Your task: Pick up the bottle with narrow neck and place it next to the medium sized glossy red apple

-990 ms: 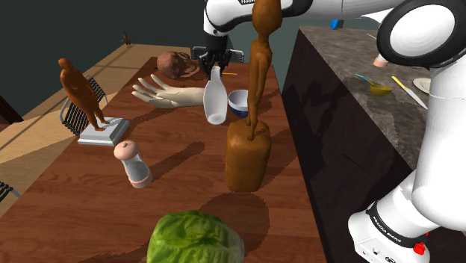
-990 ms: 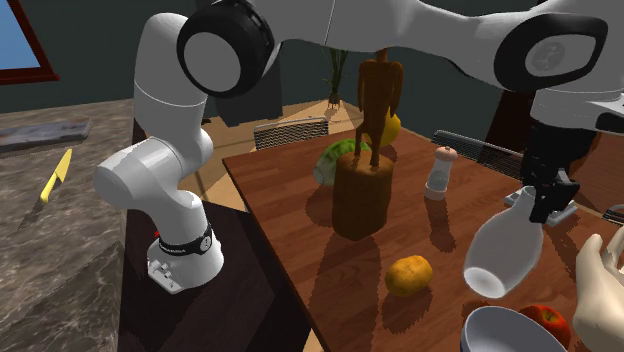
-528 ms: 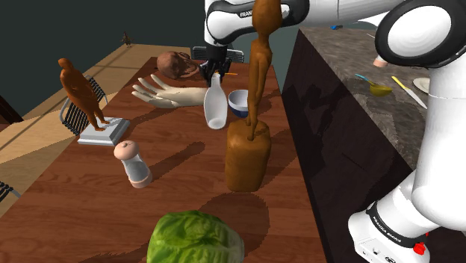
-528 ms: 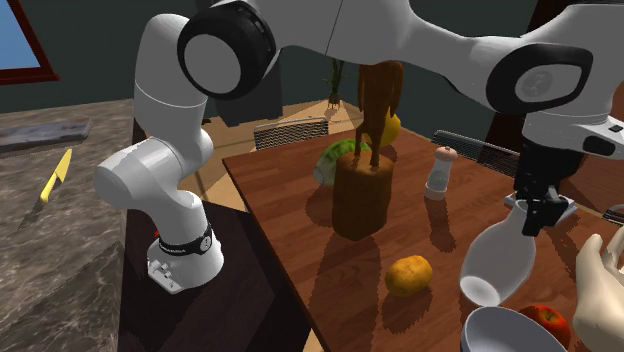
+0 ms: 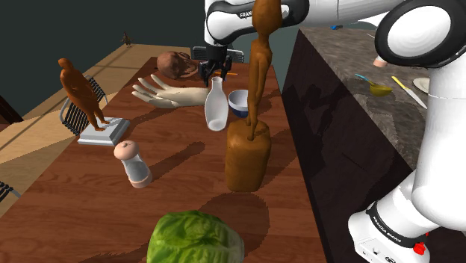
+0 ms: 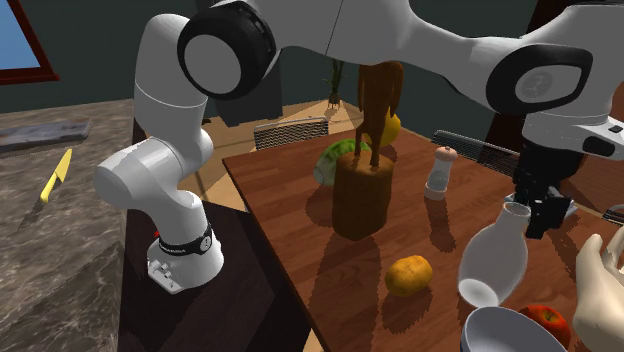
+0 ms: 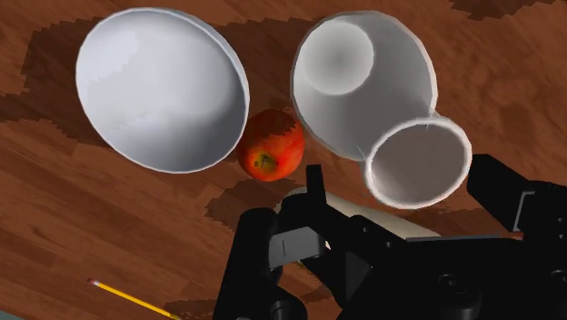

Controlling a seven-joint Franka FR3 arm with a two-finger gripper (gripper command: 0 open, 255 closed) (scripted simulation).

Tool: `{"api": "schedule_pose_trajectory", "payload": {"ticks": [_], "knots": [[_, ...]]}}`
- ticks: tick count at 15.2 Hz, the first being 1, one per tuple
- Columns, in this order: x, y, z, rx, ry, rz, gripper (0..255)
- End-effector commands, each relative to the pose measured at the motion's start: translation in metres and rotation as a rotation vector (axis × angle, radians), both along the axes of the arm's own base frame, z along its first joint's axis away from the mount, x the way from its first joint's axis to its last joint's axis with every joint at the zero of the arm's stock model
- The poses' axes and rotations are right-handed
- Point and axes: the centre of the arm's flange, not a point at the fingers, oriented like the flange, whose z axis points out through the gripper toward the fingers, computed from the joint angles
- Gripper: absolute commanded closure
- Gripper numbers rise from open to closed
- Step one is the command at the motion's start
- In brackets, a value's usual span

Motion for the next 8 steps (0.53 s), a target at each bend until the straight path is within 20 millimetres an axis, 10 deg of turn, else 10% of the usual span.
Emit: {"api": "schedule_pose_trajectory", "payload": {"ticks": [1,4,8], "knots": [[0.0,0.0,0.0,0.0,0.0,0.0,0],[0.0,0.0,0.0,0.0,0.0,0.0,0],[-0.006,-0.001,0.05,0.0,0.0,0.0,0]]}}
